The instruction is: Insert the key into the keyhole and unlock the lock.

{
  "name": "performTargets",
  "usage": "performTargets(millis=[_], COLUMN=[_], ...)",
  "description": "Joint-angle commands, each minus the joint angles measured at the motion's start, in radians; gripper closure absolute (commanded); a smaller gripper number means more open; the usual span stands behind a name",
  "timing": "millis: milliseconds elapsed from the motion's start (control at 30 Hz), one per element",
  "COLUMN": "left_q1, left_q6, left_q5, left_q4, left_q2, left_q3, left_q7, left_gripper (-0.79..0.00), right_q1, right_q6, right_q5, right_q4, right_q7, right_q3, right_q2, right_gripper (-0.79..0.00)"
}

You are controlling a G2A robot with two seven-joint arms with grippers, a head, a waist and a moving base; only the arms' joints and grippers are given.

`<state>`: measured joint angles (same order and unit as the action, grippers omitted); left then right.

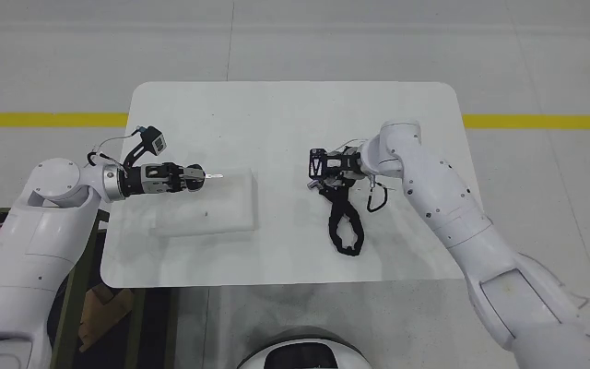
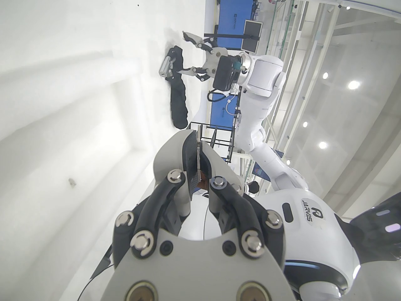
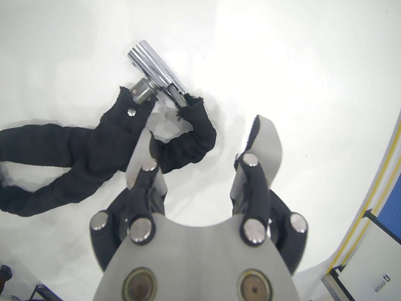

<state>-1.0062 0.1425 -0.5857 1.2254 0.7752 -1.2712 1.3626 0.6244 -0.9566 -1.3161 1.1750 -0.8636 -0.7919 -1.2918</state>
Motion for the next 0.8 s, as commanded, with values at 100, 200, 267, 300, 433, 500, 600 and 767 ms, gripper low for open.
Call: performTargets(millis=[100,200,267,300,433,500,600,767], left_q1=[0.0,0.0,0.0,0.0,0.0,0.0,0.0,0.0], left_q6=[0.0,0.0,0.0,0.0,0.0,0.0,0.0,0.0], left_q5=[0.0,0.0,0.0,0.0,0.0,0.0,0.0,0.0], left_q4=[0.0,0.0,0.0,0.0,0.0,0.0,0.0,0.0], left_q2=[0.0,0.0,0.0,0.0,0.0,0.0,0.0,0.0], left_q3=[0.0,0.0,0.0,0.0,0.0,0.0,0.0,0.0], left_q7=[0.0,0.0,0.0,0.0,0.0,0.0,0.0,0.0], left_gripper=[0.0,0.0,0.0,0.0,0.0,0.0,0.0,0.0], right_q1=[-0.027,-0.033,-0.036,-0.038,-0.045,-0.049,-0.055,-0.064], right_q6=[-0.001,-0.003,-0.004,-0.003,0.007,0.011,0.016,-0.005], right_q5=[0.008,0.016,0.022,0.023,0.036,0.041,0.051,0.109], right_q4=[-0.041,-0.053,-0.061,-0.065,-0.093,-0.106,-0.125,-0.158], right_q7=[0.001,0.003,0.005,0.003,-0.007,-0.011,-0.016,0.005], right_q3=[0.023,0.032,0.037,0.039,0.046,0.048,0.045,0.003], right_q2=[-0.013,-0.019,-0.023,-0.025,-0.037,-0.043,-0.048,-0.036], right_gripper=[-0.443,-0.416,-0.406,-0.397,-0.326,-0.24,0.0,0.0])
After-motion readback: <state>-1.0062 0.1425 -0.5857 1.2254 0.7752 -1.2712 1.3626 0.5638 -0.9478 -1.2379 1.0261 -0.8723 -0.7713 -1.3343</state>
